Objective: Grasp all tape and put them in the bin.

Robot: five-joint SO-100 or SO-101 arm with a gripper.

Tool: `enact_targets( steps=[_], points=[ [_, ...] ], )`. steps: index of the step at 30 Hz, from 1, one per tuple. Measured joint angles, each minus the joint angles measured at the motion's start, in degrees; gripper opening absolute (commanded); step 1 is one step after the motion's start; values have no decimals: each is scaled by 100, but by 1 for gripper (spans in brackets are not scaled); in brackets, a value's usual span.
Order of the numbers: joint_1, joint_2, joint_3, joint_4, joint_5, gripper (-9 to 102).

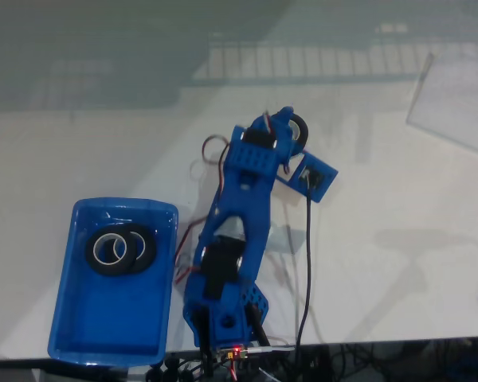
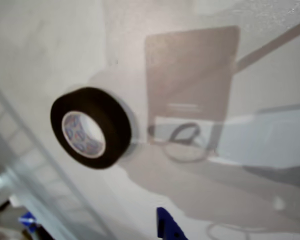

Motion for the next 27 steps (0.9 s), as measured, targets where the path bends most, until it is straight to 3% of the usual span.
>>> enact_targets(
  steps=[12, 27],
  points=[
    [132, -2786, -1775, 396, -18, 42],
    [35, -4579, -3270, 1160, -123, 37]
  ],
)
